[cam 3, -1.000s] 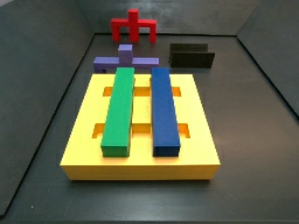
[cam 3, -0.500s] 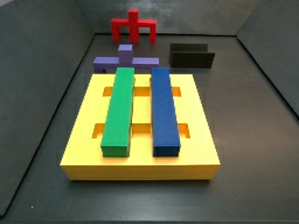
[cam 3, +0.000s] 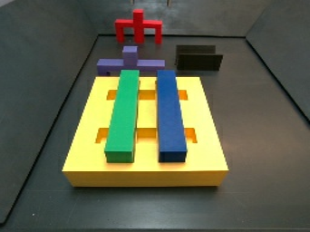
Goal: Pick up the purple object. Move up. Move to above the board. Insert the purple object.
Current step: Pick up the purple object.
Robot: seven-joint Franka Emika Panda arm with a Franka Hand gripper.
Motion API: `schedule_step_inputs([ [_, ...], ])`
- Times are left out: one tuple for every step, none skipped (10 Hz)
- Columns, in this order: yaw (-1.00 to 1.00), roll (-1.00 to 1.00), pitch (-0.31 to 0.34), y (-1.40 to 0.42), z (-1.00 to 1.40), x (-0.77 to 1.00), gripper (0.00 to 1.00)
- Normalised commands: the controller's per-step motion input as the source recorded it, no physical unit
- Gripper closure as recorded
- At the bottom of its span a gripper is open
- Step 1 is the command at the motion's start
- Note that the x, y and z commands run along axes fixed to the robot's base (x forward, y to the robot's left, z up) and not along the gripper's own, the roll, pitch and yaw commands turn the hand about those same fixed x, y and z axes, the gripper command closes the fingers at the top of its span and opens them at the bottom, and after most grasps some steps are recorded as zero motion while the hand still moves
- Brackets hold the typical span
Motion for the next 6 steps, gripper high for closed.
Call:
schedule_step_inputs([
  [0.13, 0.11, -0.214, -1.00, -0.33, -0.21, 0.00],
  [0.13, 0.11, -0.231, -0.93, -0.37, -0.30, 0.00],
  [0.12, 0.11, -0.266, -0.79, -0.40, -0.34, 0.00],
  [0.10, 0.11, -0.266, -0.69, -0.34, -0.29, 0.00],
  [0.00, 0.09, -0.207, -0.53, -0.17, -0.18, 0.00],
  [-0.14, 0.07, -0.101, -0.26, -0.15, 0.00, 0.00],
])
